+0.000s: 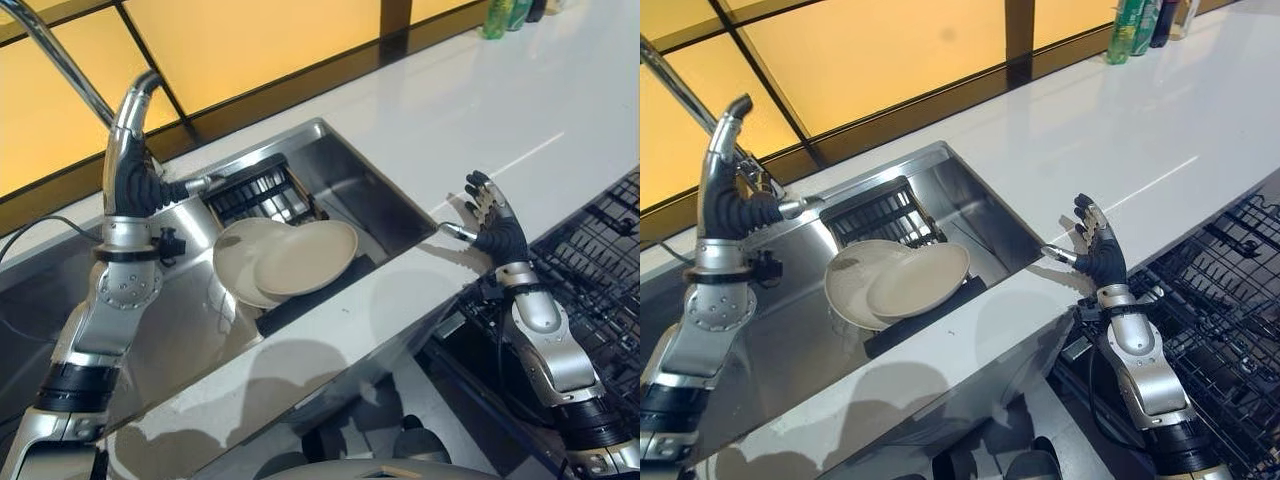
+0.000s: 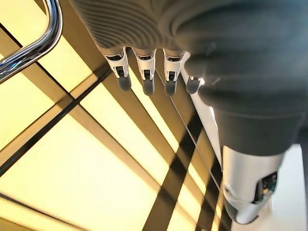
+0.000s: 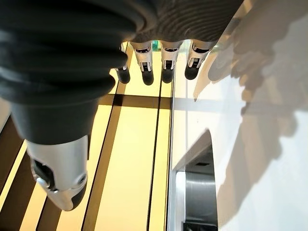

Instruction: Pick up plates and place into dishwasher.

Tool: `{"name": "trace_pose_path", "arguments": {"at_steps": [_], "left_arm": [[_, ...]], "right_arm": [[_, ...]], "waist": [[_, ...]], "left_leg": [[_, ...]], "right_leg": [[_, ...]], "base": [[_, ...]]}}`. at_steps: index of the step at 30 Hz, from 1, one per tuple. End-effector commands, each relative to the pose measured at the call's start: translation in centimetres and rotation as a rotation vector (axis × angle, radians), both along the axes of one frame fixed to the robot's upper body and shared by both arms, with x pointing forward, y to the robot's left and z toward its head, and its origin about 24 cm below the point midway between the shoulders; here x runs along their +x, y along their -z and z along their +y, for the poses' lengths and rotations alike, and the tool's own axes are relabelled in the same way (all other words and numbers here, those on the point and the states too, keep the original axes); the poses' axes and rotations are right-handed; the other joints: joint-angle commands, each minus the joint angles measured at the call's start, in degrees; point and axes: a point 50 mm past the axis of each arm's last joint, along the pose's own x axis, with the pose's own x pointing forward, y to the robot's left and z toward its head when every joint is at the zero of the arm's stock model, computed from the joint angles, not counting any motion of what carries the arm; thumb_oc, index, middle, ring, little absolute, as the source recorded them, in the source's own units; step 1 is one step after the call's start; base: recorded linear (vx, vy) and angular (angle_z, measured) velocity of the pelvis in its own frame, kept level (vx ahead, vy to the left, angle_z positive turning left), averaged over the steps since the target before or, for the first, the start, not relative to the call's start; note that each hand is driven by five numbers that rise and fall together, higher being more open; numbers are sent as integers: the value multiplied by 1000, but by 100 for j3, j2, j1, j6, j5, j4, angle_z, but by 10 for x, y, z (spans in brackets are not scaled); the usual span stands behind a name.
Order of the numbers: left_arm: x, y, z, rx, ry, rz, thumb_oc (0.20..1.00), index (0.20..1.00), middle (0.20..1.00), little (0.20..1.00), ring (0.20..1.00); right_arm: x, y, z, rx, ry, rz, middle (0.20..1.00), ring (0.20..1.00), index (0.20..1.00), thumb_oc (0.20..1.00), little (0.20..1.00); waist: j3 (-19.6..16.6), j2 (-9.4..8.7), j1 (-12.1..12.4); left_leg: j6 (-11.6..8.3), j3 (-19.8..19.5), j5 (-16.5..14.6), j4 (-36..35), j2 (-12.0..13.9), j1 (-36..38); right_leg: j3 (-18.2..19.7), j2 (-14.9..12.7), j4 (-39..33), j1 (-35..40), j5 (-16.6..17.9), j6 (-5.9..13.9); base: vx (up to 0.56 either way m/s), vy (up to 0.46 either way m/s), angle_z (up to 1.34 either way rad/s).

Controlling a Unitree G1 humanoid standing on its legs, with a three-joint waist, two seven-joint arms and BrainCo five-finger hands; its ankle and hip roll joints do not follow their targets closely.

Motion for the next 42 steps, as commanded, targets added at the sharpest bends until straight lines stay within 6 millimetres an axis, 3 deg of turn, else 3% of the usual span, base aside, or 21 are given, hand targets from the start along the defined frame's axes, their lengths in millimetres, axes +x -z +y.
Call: {"name": "trace_pose_path", "arguments": {"at_steps": [1, 9, 17, 26, 42], "left_arm": [[-8, -22, 5, 174, 11, -55, 1000, 1000, 1000, 1000, 1000], [-3, -23, 1, 381, 47, 65, 1000, 1000, 1000, 1000, 1000], [-4, -19, 5, 413, 44, 111, 1000, 1000, 1000, 1000, 1000], [-4, -1, -28, 423, 261, 218, 1000, 1000, 1000, 1000, 1000], [-4, 7, -49, 408, 428, 363, 1000, 1000, 1000, 1000, 1000]], "right_arm": [[-4, -33, 2, 42, -7, -169, 1000, 1000, 1000, 1000, 1000], [1, -36, 1, 40, -8, -180, 1000, 1000, 1000, 1000, 1000], [2, -38, -1, 41, 2, -184, 1000, 1000, 1000, 1000, 1000], [6, -41, 3, 51, 9, -202, 1000, 1000, 1000, 1000, 1000], [5, -38, 5, 54, 13, -203, 1000, 1000, 1000, 1000, 1000]], "waist": [[-337, -164, 225], [-303, -93, 342], [-243, -40, 368], [-66, -17, 307], [-58, 12, 252]], "left_leg": [[-17, -164, -910, 821, 91, -203], [-45, -265, -846, 774, 98, -279], [-49, -281, -819, 785, 70, -342], [-12, -276, -884, 868, 46, -456], [48, -212, -943, 904, -17, -412]], "right_leg": [[-29, -150, 442, -786, 187, 185], [-140, -158, 379, -779, 219, 196], [-178, -201, 388, -825, 245, 217], [-144, -217, 462, -958, 233, 258], [-94, -268, 463, -921, 259, 302]], "base": [[-55, -14, 11], [-46, 4, 12], [-11, 8, 1], [-30, 3, -1], [0, 0, 0]]}}
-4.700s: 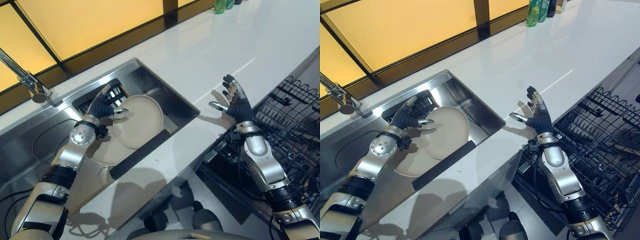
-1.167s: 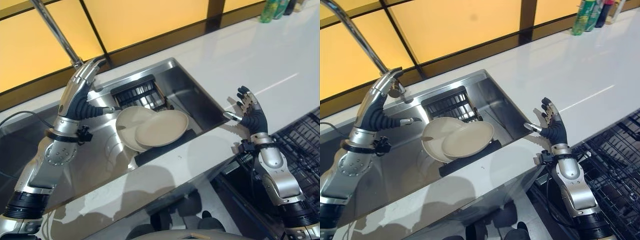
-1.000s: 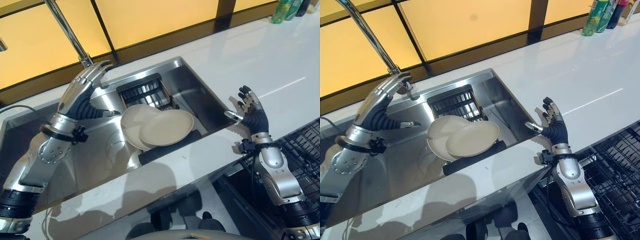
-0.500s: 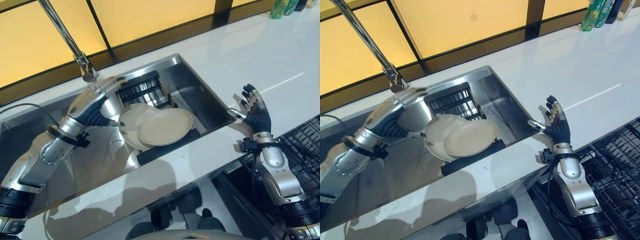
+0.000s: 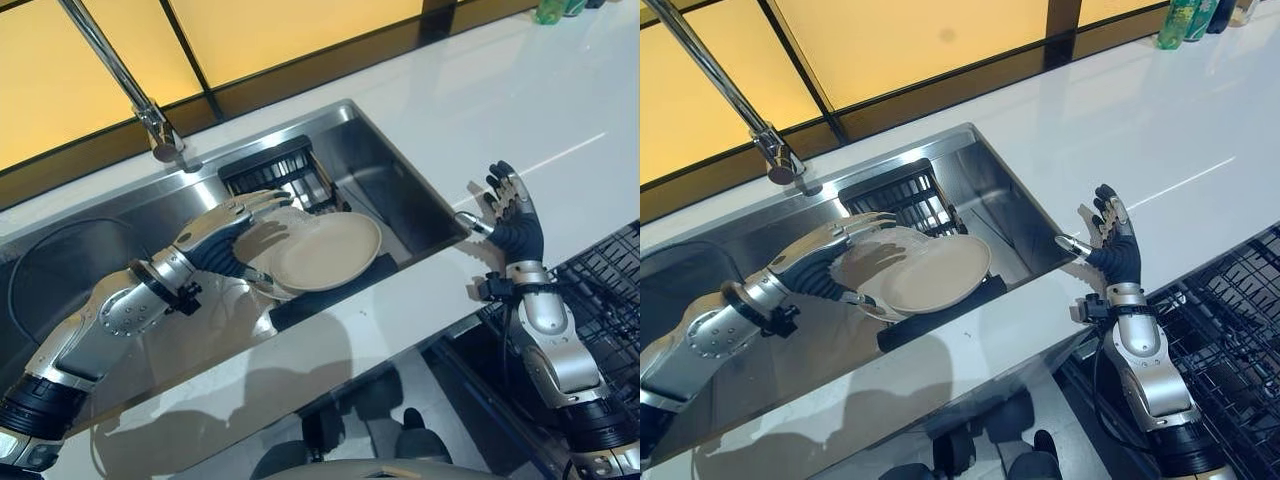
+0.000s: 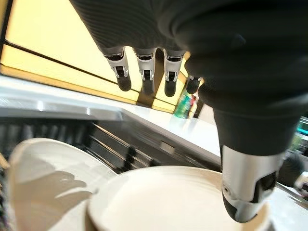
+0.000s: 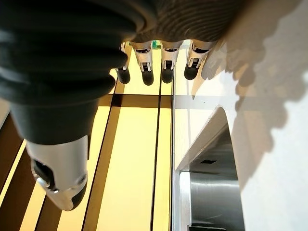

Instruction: Pick up plates and place into dishwasher.

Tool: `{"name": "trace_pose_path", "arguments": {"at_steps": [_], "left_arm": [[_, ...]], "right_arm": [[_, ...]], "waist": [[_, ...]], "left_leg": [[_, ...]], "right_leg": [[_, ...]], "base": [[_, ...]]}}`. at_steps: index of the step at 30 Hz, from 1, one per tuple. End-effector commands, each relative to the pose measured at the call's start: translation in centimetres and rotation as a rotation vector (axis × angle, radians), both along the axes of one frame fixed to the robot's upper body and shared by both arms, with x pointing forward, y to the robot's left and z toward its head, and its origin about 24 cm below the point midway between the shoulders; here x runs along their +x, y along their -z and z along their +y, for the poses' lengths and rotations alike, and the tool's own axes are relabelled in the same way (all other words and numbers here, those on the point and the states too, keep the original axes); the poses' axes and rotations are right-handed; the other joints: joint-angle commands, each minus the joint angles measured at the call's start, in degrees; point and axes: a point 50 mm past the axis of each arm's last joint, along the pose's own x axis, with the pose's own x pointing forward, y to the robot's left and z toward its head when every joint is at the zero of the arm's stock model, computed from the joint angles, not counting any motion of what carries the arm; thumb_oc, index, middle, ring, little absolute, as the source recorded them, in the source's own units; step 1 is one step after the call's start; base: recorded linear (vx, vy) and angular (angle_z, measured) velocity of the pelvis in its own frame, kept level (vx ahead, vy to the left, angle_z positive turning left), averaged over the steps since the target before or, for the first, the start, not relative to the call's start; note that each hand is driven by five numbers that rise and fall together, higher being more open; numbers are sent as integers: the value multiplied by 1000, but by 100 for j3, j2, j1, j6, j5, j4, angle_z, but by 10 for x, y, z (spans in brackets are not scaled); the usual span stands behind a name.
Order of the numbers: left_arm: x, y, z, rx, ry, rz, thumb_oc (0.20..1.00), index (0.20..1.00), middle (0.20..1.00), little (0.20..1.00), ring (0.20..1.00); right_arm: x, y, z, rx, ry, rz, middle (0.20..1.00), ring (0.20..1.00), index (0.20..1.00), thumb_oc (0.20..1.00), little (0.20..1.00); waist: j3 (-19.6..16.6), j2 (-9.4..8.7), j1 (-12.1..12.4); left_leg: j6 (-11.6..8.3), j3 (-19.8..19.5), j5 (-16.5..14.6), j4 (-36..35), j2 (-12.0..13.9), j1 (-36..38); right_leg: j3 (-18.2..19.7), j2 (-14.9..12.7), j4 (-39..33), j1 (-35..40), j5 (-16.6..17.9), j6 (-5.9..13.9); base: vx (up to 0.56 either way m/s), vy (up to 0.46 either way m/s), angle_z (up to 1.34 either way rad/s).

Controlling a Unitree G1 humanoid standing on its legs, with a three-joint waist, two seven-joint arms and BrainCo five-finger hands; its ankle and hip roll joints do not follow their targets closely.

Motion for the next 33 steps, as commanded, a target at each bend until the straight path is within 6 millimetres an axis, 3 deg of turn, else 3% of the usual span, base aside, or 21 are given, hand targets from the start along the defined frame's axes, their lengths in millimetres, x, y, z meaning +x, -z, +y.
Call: {"name": "trace_pose_path", "arguments": {"at_steps": [1, 12, 21, 33], "left_arm": [[3, -22, -12, -75, 67, -48, 1000, 1000, 1000, 1000, 1000], [-1, -18, -18, -38, 107, -10, 1000, 1000, 1000, 1000, 1000], [-2, -19, -20, -52, 83, -134, 1000, 1000, 1000, 1000, 1000], [-5, -2, -33, -24, 99, -347, 1000, 1000, 1000, 1000, 1000]], "right_arm": [[5, -27, 10, -12, -53, -119, 1000, 1000, 1000, 1000, 1000], [5, -27, 10, -12, -44, -117, 1000, 1000, 1000, 1000, 1000], [5, -27, 10, -5, -39, -124, 1000, 1000, 1000, 1000, 1000], [6, -28, 17, 12, -41, -152, 1000, 1000, 1000, 1000, 1000]], "waist": [[-173, -10, 94], [-119, 2, 116], [-25, 11, 99], [144, -58, 62]], "left_leg": [[48, -71, -956, 807, 39, -63], [67, -90, -959, 854, 23, -125], [83, -103, -939, 877, -11, -219], [87, -93, -875, 816, 2, -341]], "right_leg": [[123, -210, 568, -776, 220, 293], [113, -239, 589, -803, 230, 301], [133, -260, 617, -892, 248, 297], [171, -224, 646, -1039, 289, 279]], "base": [[0, 0, 0], [0, 0, 0], [-12, 2, 0], [-30, -15, -2]]}}
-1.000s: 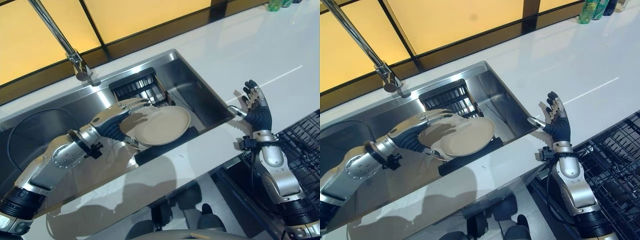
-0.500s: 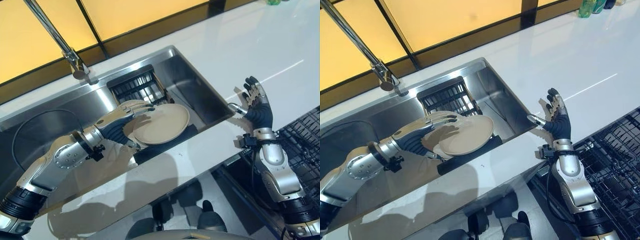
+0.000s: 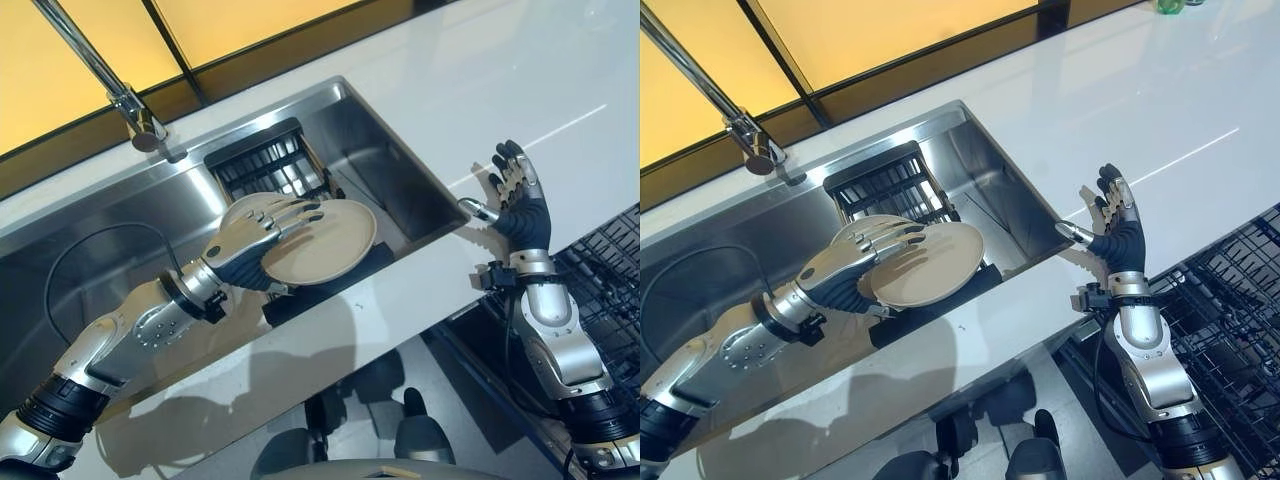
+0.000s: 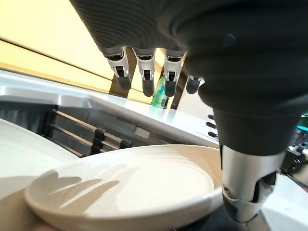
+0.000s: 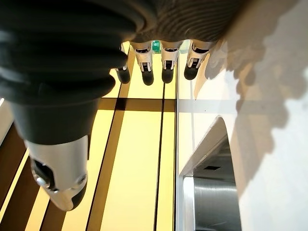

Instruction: Pick up plates and place into dishwasher.

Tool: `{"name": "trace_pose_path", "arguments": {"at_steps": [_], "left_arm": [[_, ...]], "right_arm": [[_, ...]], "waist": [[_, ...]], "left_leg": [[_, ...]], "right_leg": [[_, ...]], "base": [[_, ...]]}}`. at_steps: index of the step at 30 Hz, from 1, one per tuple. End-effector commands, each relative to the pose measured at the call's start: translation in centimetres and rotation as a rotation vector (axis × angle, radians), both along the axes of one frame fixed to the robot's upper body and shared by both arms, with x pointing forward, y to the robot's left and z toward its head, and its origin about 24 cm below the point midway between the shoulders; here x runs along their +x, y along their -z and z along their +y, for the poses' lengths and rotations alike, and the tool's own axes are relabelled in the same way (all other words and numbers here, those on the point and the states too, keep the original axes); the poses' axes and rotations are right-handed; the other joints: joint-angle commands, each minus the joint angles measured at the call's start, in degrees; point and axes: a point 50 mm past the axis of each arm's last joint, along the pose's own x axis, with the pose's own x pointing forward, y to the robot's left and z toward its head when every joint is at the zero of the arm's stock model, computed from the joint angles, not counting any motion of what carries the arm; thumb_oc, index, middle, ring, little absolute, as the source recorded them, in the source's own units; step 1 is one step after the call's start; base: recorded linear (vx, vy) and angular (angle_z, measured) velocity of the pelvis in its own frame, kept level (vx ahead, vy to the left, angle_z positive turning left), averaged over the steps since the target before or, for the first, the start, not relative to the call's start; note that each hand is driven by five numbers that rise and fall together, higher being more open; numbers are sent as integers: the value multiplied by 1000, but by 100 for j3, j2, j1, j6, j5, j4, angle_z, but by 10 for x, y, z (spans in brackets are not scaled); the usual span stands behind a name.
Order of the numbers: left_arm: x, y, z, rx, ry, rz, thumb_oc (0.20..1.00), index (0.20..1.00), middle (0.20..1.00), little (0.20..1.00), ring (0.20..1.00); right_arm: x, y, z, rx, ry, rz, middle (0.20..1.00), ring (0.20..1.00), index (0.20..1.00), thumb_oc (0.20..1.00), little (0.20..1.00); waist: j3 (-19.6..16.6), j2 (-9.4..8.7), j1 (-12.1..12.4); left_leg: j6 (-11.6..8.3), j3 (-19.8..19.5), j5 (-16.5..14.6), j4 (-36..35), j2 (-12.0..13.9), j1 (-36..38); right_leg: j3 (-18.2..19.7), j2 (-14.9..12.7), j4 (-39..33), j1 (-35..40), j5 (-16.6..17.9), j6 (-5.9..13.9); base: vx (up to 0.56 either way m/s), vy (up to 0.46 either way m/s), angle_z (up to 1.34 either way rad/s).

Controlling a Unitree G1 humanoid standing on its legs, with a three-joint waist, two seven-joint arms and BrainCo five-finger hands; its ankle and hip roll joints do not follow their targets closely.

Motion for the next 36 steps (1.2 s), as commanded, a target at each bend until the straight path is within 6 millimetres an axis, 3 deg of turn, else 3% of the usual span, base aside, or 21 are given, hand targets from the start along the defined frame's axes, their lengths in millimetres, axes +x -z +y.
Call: {"name": "trace_pose_path", "arguments": {"at_steps": [1, 16, 21, 29, 36], "left_arm": [[4, -14, -5, -61, 30, -134, 1000, 1000, 1000, 1000, 1000], [0, 5, -12, -36, 69, -52, 1000, 1000, 1000, 1000, 1000], [3, 7, -6, -51, -11, -135, 1000, 1000, 1000, 1000, 1000], [18, 18, 25, 7, -251, -338, 1000, 1000, 1000, 1000, 1000], [25, 32, 20, 38, -237, -348, 1000, 1000, 1000, 1000, 1000]], "right_arm": [[4, -10, 14, 18, -36, -63, 1000, 1000, 1000, 1000, 1000], [3, -9, 14, 11, -43, -55, 1000, 1000, 1000, 1000, 1000], [3, -9, 13, 13, -38, -53, 1000, 1000, 1000, 1000, 1000], [2, -9, 12, 27, -39, -60, 1000, 1000, 1000, 1000, 1000], [5, -7, 18, 31, -55, -55, 1000, 1000, 1000, 1000, 1000]], "waist": [[-164, -123, 145], [-244, -169, 110], [-215, -186, 123], [-164, -261, 145], [-167, -316, 100]], "left_leg": [[77, -125, -869, 720, 12, -198], [89, -71, -910, 703, 36, -118], [88, -84, -898, 690, 50, -131], [69, -97, -865, 637, 80, -183], [63, -75, -856, 630, 97, -195]], "right_leg": [[62, -217, 575, -849, 249, 269], [114, -186, 544, -807, 255, 272], [127, -177, 534, -822, 266, 271], [102, -173, 516, -885, 285, 274], [121, -162, 529, -923, 296, 272]], "base": [[-31, -9, -1], [1, 0, 0], [0, 0, 0], [-15, -6, 0], [0, 0, 0]]}}
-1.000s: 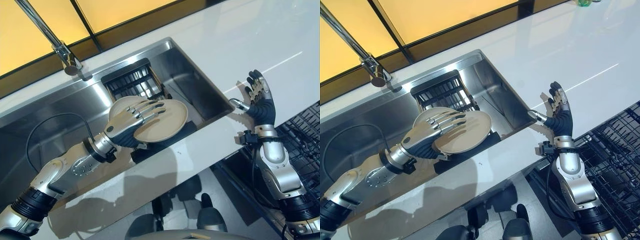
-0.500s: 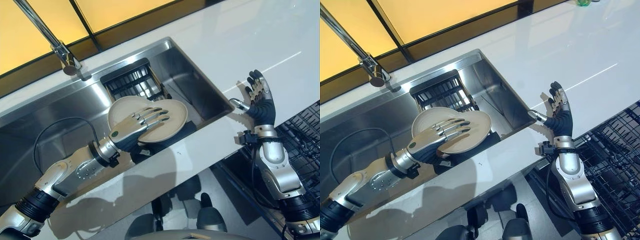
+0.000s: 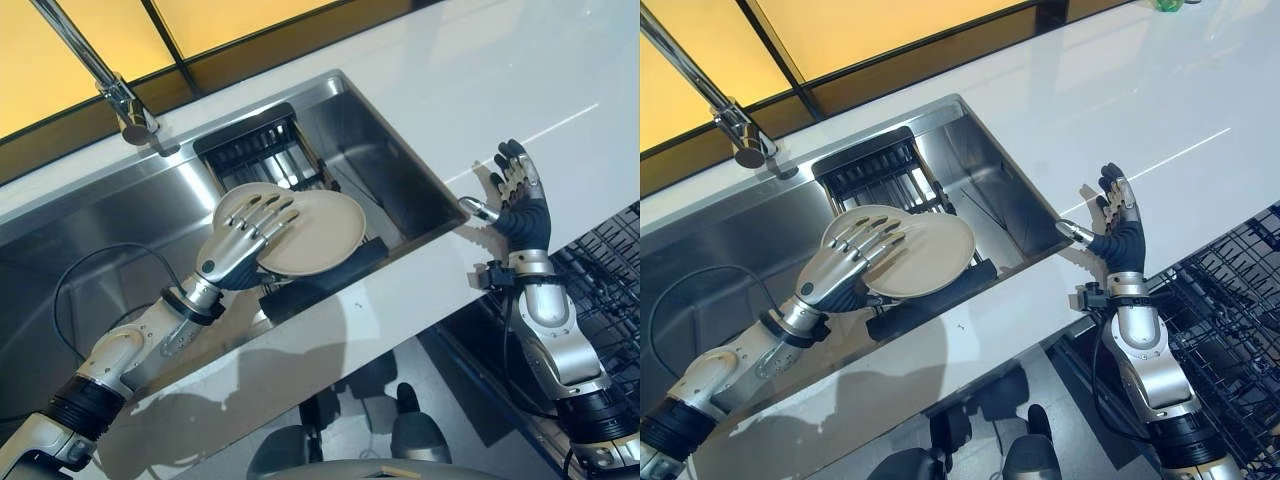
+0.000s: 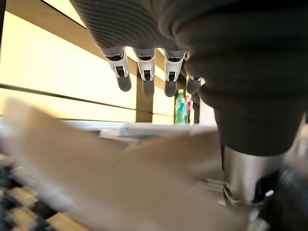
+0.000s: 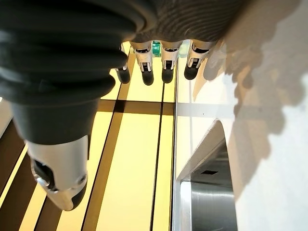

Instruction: Pick up plates and place into dishwasher.

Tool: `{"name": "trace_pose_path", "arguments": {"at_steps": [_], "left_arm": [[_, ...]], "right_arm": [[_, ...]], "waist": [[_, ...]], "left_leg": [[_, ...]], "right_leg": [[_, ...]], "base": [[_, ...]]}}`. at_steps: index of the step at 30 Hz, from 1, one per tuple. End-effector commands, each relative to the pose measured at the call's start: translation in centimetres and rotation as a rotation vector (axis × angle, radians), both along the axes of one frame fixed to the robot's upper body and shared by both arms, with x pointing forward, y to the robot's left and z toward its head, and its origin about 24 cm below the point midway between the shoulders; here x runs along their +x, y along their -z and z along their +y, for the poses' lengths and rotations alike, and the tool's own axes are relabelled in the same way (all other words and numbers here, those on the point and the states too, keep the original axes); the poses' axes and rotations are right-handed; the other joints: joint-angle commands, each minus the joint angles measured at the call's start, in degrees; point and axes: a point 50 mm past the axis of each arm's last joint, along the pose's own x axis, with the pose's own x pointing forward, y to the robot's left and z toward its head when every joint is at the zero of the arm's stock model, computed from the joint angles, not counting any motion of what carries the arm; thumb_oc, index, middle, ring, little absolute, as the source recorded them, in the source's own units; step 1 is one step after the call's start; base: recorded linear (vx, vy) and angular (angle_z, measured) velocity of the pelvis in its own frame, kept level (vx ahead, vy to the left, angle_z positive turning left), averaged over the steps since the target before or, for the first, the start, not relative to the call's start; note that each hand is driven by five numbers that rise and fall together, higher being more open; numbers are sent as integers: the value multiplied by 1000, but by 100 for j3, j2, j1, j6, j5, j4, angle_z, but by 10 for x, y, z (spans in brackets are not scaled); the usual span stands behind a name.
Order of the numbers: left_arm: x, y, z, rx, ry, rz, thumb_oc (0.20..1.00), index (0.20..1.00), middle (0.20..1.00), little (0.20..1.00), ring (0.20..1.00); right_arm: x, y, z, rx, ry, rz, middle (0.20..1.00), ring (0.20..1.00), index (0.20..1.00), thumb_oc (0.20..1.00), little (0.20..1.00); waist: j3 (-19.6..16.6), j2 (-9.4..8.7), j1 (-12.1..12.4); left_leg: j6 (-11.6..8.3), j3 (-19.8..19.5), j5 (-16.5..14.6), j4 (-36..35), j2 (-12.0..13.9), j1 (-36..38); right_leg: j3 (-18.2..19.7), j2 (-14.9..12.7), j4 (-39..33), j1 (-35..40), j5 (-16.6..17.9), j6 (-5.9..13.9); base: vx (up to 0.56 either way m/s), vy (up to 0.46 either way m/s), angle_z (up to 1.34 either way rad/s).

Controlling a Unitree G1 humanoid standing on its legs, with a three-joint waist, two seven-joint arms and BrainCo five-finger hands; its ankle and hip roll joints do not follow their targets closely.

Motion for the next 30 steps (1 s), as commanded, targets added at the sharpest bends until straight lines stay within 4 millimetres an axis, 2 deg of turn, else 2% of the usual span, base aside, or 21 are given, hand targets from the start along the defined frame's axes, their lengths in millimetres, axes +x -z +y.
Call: {"name": "trace_pose_path", "arguments": {"at_steps": [1, 12, 20, 21, 22, 23, 30], "left_arm": [[9, -9, -8, -21, 35, -80, 1000, 1000, 1000, 1000, 1000], [3, 10, -27, -29, 139, 51, 1000, 1000, 1000, 1000, 1000], [0, 17, -33, -61, 140, 59, 1000, 1000, 1000, 1000, 1000], [1, 17, -31, -67, 129, 51, 796, 796, 796, 796, 796], [2, 16, -30, -73, 119, 45, 426, 426, 426, 426, 426], [3, 15, -30, -77, 115, 41, 200, 200, 200, 200, 200], [4, 15, -26, -85, 92, 23, 200, 200, 200, 200, 200]], "right_arm": [[5, -8, 16, 23, -61, -48, 1000, 1000, 1000, 1000, 1000], [6, -8, 20, 20, -81, -51, 1000, 1000, 1000, 1000, 1000], [8, -11, 21, 22, -80, -57, 1000, 1000, 1000, 1000, 1000], [8, -12, 21, 23, -81, -57, 1000, 1000, 1000, 1000, 1000], [8, -12, 22, 22, -82, -58, 1000, 1000, 1000, 1000, 1000], [8, -12, 22, 22, -82, -59, 1000, 1000, 1000, 1000, 1000], [6, -10, 21, 26, -78, -61, 1000, 1000, 1000, 1000, 1000]], "waist": [[-240, -155, 89], [-168, -137, -13], [-118, -128, -4], [-112, -131, -1], [-108, -131, 0], [-109, -128, 6], [-149, -150, 27]], "left_leg": [[64, -93, -861, 644, 67, -193], [100, -45, -880, 663, 53, -202], [102, -64, -889, 679, 43, -222], [106, -67, -892, 676, 39, -221], [106, -72, -890, 669, 38, -226], [107, -76, -887, 660, 38, -231], [92, -97, -878, 655, 53, -249]], "right_leg": [[108, -172, 545, -919, 280, 278], [201, -156, 616, -990, 264, 303], [219, -150, 645, -1012, 252, 299], [218, -149, 642, -1009, 252, 295], [217, -148, 636, -1014, 252, 293], [215, -148, 629, -1018, 254, 292], [183, -143, 610, -1020, 259, 278]], "base": [[0, 0, 0], [-1, 3, -2], [0, 0, 0], [0, 0, 0], [0, 0, 0], [0, 0, 0], [0, 0, 0]]}}
